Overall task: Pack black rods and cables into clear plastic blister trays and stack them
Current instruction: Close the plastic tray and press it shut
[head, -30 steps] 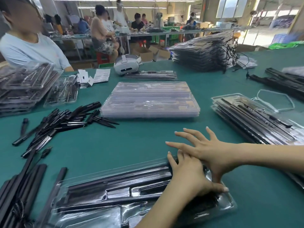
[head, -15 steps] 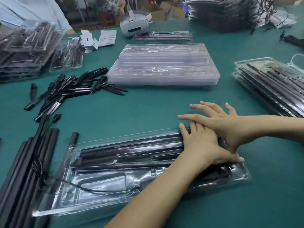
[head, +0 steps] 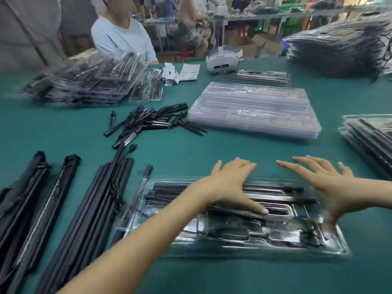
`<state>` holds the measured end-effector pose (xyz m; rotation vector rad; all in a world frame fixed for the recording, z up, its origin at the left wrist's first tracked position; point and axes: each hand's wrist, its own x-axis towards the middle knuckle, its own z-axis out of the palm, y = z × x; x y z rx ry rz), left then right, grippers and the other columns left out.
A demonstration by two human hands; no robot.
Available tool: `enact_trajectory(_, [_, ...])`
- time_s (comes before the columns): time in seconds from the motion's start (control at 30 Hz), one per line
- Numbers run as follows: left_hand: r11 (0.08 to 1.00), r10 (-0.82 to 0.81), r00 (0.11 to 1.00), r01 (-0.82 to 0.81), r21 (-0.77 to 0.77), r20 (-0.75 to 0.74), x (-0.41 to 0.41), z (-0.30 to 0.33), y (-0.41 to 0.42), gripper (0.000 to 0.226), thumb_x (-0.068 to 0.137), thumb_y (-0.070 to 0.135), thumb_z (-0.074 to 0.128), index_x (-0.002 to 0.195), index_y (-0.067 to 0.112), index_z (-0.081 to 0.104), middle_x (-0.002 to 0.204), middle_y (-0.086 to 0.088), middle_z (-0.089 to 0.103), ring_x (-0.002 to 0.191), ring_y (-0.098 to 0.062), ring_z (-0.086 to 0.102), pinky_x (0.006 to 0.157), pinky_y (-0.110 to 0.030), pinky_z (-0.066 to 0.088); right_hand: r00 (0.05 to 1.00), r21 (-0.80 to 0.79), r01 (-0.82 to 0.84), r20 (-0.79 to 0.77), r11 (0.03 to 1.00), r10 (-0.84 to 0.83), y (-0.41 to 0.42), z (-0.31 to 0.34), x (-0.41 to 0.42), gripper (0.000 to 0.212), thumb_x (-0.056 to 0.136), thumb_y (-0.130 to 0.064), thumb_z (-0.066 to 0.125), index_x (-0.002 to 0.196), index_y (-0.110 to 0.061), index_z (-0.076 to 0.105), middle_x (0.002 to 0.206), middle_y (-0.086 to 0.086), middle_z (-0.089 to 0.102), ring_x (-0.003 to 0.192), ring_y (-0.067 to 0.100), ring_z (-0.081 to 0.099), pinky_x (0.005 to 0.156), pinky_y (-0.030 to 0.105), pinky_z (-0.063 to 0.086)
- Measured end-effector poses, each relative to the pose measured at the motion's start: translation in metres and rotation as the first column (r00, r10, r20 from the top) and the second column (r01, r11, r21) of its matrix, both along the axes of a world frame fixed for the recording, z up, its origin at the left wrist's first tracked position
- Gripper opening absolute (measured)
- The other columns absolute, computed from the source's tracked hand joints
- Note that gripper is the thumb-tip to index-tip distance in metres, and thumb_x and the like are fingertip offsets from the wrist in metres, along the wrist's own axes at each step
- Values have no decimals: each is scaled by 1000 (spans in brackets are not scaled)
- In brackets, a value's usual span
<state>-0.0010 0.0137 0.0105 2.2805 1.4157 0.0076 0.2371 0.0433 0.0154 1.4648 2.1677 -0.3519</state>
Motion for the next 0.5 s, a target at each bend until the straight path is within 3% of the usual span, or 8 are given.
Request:
enact_trajectory(0.1, [994,49,997,-43,105,-57,-61,-7,-22,103,78,70,53,152,29,-6,159,16,-9,143,-3,-18,116,-48,-14,998,-35,53,27,998,-52,0,4,3,155,7,-78,75,109,-71,-42,152,-17,-18,145,19,-15,108,68,12])
enact_trajectory(0.23, [965,-20,994,48,257,-110,-69,-36,-48,80,86,73,22,150,37,-11,156,20,-17,138,5,-25,116,-45,-18,994,-93,-18,107,995,28,5,15,9,140,15,-94,60,109,-70,-40,153,-17,-17,145,15,-15,110,66,11])
enact_trajectory(0.3, [955,-12,994,44,292,-110,-70,-45,-51,71,91,67,15,150,38,-10,155,20,-19,138,5,-26,115,-42,-20,998,-99,-47,-42,994,43,8,31,0,131,24,-98,54,121,-69,-28,155,-17,-11,145,11,-9,115,56,9])
enact_trajectory(0.33, [954,-1,993,36,297,-118,-70,-45,-51,65,95,61,13,150,37,-11,155,20,-20,138,5,-26,115,-41,-20,977,-61,-26,-213,998,12,7,35,-10,123,32,-98,54,127,-68,-17,157,-15,-4,144,10,-4,117,47,9])
enact_trajectory(0.4, [941,4,993,38,337,-122,-70,-50,-50,57,101,47,11,149,31,-15,155,18,-21,138,4,-27,115,-39,-20,860,26,73,-508,997,-49,-4,31,-43,109,48,-87,59,137,-60,2,158,-9,11,144,13,8,117,36,10])
enact_trajectory(0.43, [935,13,992,32,353,-125,-70,-52,-50,57,102,43,11,149,28,-18,154,17,-23,138,3,-28,115,-39,-19,836,46,100,-546,994,-59,-11,23,-61,113,50,-80,62,144,-52,7,158,-3,14,144,17,11,116,34,11])
enact_trajectory(0.5, [931,31,990,21,366,-137,-70,-55,-50,58,102,42,10,148,23,-20,154,12,-27,138,1,-29,115,-38,-19,872,-4,106,-479,994,-95,-26,5,-93,124,48,-76,65,150,-41,2,158,6,11,146,25,7,118,39,12])
